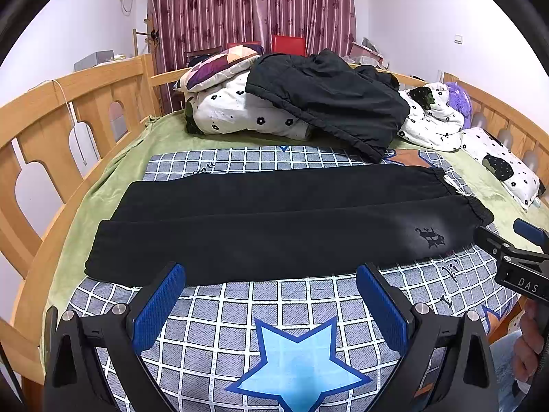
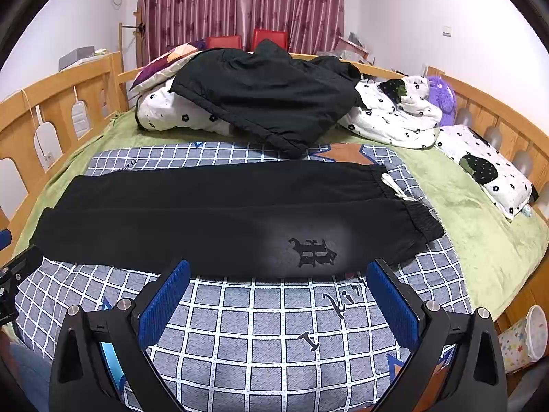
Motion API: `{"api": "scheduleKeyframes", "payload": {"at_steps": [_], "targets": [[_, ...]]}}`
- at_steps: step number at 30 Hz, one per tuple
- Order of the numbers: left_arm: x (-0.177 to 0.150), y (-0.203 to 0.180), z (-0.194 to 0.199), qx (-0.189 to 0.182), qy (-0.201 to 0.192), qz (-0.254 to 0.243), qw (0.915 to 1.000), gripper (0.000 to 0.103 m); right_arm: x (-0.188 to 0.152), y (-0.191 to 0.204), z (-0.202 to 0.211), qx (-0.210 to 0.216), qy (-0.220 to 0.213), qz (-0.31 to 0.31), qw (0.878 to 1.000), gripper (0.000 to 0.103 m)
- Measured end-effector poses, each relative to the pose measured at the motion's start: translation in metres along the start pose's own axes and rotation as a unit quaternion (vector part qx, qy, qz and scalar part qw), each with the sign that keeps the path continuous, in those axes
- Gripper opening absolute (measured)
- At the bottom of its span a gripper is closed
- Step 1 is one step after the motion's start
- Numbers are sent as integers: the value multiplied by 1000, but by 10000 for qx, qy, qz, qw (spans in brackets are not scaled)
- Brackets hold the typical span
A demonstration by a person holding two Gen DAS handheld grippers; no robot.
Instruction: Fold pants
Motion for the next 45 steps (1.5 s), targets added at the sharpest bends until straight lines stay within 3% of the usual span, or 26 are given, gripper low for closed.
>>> {"api": "scheduleKeyframes", "payload": {"at_steps": [45], "targets": [[6,3,8,-12,-33,46,10000,100,2,1,9,-99,-198,70,9997,101]]}}
Point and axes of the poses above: each gripper's, at about its wrist camera, not at the fingertips, and z roughly against the way its jaws point, y to its left, x to its top, the point moved 10 cm from there along -z, roughly the way its jaws point, and after that the axes turned 9 degrees about y, right-handed, at the moved point
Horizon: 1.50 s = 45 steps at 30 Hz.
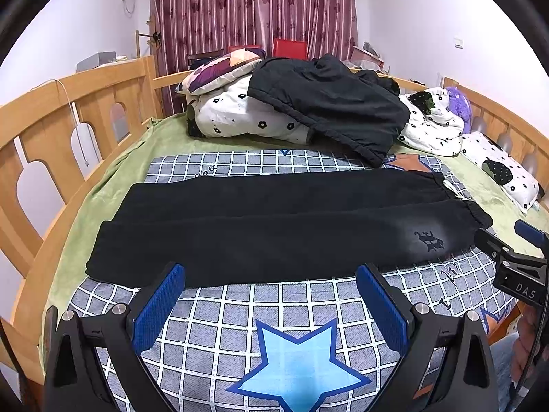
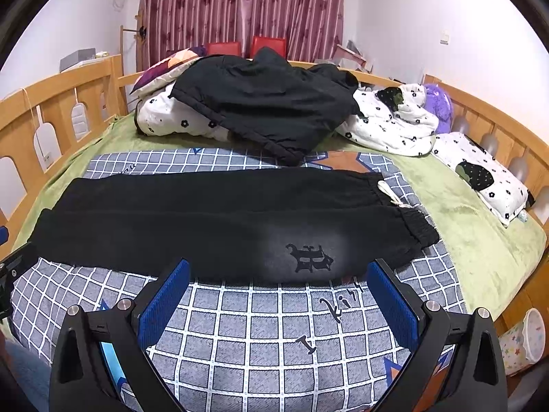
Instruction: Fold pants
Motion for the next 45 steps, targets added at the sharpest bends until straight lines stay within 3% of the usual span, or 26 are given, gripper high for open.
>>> {"api": "scheduleKeyframes", "payload": {"at_steps": [7,11,13,18,22,26,34,45], "targets": [[4,2,-3,-187,-75,140,9997,100,5,6,6,286,-169,17,9994,101],[29,20,-5,-255,-292,377,9985,100,19,13,10,926,-177,-100,9955,99],[43,34,-6,-113,-380,363,9986,100,33,11,14,1167,-198,-90,9929,94],[58,68,-30,185,-210,311,9991,100,74,-13,22,882,-631,249,9938,92],[46,99,-69,306,99,462,9984,100,82,-42,-11,721,-387,250,9963,92],[17,120,-114,97,586,602,9964,100,64,-74,-61,599,-36,105,9981,87],[-47,153,-185,71,1388,1036,9849,100,-5,-113,-156,577,904,-559,9927,80],[-78,160,-215,-72,1674,1274,9776,100,-58,-123,-201,616,1366,-1009,9835,80]]}}
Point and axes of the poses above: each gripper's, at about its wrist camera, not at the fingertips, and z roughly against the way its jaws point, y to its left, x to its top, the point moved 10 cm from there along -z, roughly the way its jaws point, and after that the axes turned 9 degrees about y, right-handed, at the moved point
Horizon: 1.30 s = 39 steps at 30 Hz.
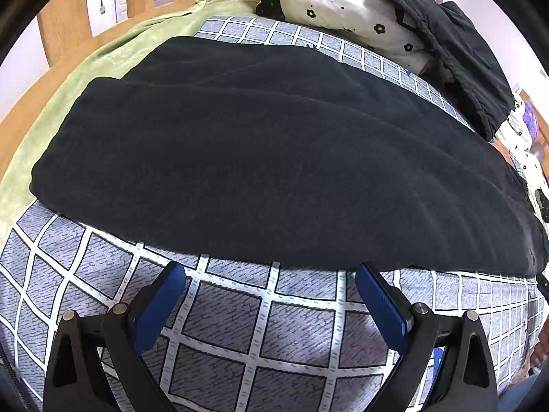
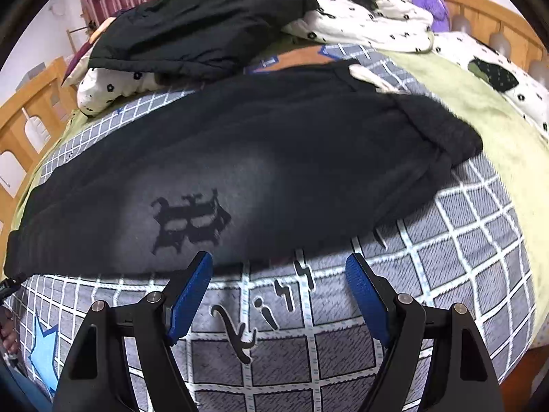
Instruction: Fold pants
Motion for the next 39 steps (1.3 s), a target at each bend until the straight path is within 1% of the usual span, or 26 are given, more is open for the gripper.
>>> {"api": "scheduleKeyframes", "payload": {"at_steps": [3,4,6,9,11,12,14,16,17,18,19,21,22,23,24,25,27,28,30,33,34,36,39], "targets": [[-4,3,4,-36,-71,-3,10000,100,-8,-5,-7,95,73,-146,9998,80],[-5,5,8,-137,-134,69,9998,100,-11,-5,-8,119,97,-185,9997,80],[-8,15,19,-497,-302,324,9978,100,-15,-10,-8,140,76,-236,9996,80],[-8,32,25,-761,-363,650,9943,98,-15,-15,-5,204,-6,-303,9993,79],[-3,48,25,-977,-392,981,9896,93,-13,-17,-2,301,-86,-393,9987,78],[0,56,22,-1081,-335,1145,9870,93,-11,-19,-2,360,-117,-460,9982,76],[7,66,16,-1245,-333,1414,9815,86,-7,-21,-2,481,-159,-586,9970,73],[14,72,13,-1328,-380,1548,9782,83,0,-22,-4,574,-184,-711,9956,73],[18,73,10,-1349,-402,1597,9771,79,3,-22,-6,592,-185,-744,9953,73],[21,73,8,-1329,-425,1616,9769,77,5,-23,-8,608,-200,-768,9950,73],[23,73,6,-1304,-465,1642,9767,73,8,-22,-10,630,-214,-793,9946,73],[27,76,3,-1211,-492,1703,9767,61,14,-23,-16,691,-227,-889,9934,72],[29,79,2,-1122,-471,1741,9772,50,17,-23,-19,712,-237,-935,9928,66],[32,80,1,-1049,-455,1774,9775,34,22,-23,-22,744,-246,-999,9919,61],[34,84,2,-887,-446,1810,9785,22,26,-23,-25,770,-225,-1051,9912,49],[34,89,4,-724,-413,1788,9803,13,31,-22,-27,795,-189,-1094,9906,35],[37,88,11,-805,-423,1695,9813,12,38,-18,-24,913,-200,-1114,9894,20],[38,87,22,-837,-546,1628,9816,12,42,-15,-19,948,-261,-1088,9892,18],[41,86,40,-842,-729,1476,9828,12,54,-7,0,903,-558,-867,9906,17],[59,77,66,-830,-969,1244,9840,12,71,4,20,952,-807,-650,9900,16],[67,74,73,-796,-1030,1165,9846,12,80,9,27,989,-874,-562,9897,16],[83,70,83,-716,-1140,1019,9856,12,97,16,33,927,-922,-380,9907,15],[120,61,93,-489,-1359,853,9858,12,128,29,44,811,-1083,-147,9907,15]]}}
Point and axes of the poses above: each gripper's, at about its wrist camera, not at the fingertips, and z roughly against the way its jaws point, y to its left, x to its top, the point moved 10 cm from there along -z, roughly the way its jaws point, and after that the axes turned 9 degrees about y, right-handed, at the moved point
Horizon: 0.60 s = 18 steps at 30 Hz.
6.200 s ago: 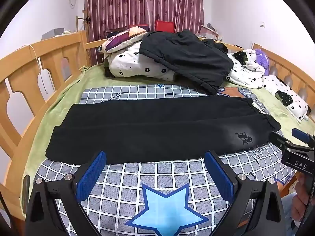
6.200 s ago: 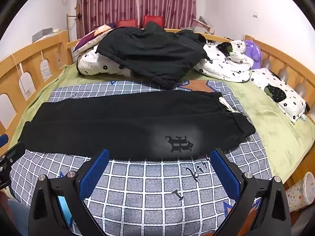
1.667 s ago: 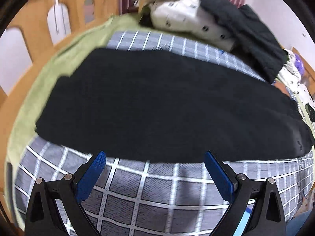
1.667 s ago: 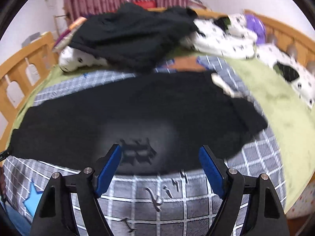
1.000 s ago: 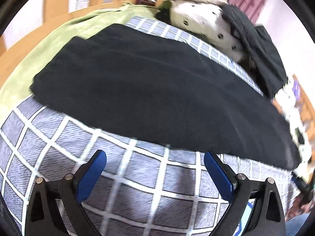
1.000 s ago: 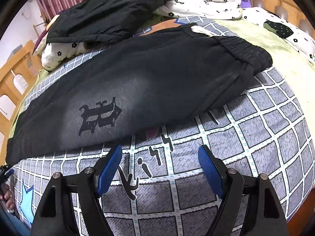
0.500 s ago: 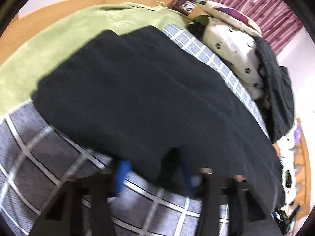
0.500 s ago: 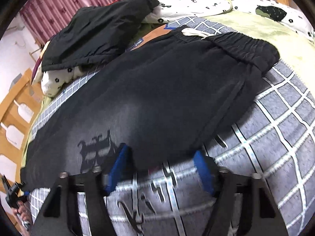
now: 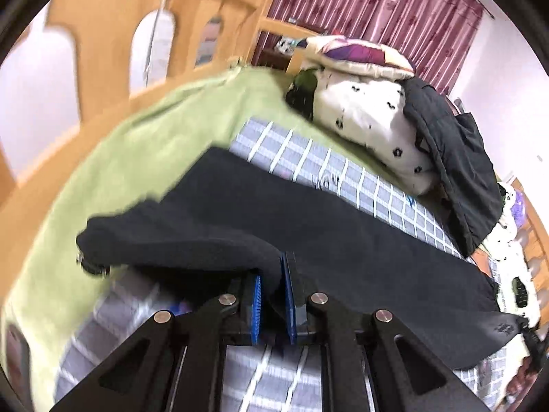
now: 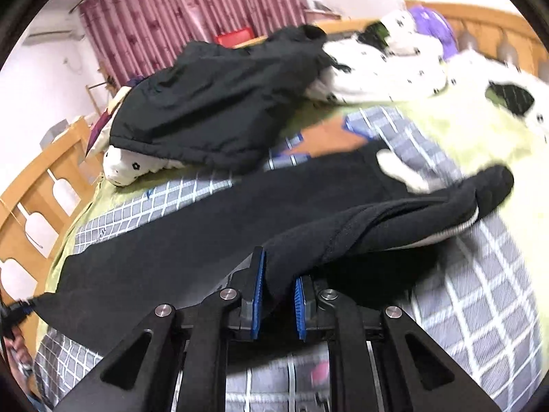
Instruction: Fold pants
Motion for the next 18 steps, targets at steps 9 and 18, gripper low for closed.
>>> {"api": "scheduleKeyframes", "payload": {"at_steps": [9,18], "targets": [[68,-25,-61,584,-100,-306,9978,11,67,9,-55,-4,35,169,9999,15],[93,-30,-152,1323,254,-362,9902,12,93,0,-166,-527,596,115,9968,18]]}}
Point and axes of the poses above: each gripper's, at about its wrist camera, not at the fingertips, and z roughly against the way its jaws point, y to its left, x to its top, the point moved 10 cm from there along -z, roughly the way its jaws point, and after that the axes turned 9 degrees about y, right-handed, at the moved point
